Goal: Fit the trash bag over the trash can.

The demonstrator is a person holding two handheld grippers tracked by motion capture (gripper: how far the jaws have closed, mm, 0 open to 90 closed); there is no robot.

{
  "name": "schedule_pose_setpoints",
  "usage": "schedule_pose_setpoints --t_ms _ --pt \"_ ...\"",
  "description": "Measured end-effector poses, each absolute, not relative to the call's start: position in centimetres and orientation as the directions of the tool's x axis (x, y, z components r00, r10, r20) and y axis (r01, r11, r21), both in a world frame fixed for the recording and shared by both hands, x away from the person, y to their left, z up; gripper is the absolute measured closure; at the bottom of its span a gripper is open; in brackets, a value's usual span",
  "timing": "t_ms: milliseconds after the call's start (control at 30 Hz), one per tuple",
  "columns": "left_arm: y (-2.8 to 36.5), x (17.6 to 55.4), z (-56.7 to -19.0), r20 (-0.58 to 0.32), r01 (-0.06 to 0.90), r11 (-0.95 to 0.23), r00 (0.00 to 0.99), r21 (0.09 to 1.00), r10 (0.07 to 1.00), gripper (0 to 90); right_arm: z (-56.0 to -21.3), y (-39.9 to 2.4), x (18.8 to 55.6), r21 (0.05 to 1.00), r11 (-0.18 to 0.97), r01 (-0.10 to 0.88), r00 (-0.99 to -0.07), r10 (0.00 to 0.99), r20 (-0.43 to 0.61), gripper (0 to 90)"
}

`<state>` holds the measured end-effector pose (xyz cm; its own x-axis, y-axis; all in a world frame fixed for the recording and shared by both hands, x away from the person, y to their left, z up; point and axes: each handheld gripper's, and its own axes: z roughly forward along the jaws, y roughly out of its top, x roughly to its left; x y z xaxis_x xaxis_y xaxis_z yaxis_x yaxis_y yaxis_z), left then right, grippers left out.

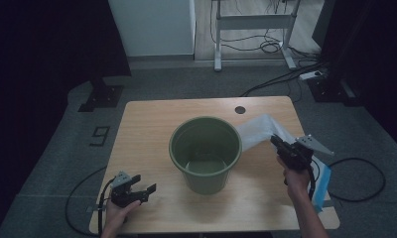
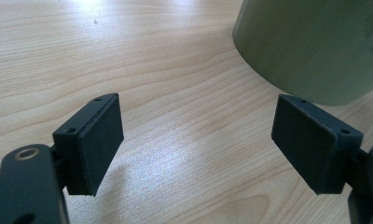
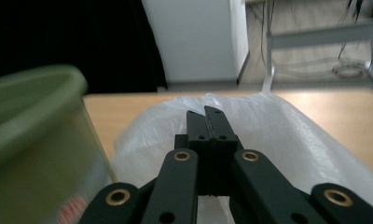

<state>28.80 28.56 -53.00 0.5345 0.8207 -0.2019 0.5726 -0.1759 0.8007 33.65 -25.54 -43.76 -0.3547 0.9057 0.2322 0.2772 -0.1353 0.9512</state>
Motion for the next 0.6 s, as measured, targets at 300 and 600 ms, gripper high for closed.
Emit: schedule_pose_setpoints --t_ms 300,600 --pt "28.6 28.8 -53.0 -0.209 0.573 -0.169 0.534 0.802 0.819 16.8 -37.9 -25.5 31.6 0.976 -0.171 0.132 -0.396 0.894 0.21 89.2" --pt "28.9 28.7 -53.1 -0.215 0.573 -0.159 0.529 0.804 0.821 16.7 -34.0 -24.9 29.9 0.983 -0.181 0.036 -0.434 0.883 0.179 89.2"
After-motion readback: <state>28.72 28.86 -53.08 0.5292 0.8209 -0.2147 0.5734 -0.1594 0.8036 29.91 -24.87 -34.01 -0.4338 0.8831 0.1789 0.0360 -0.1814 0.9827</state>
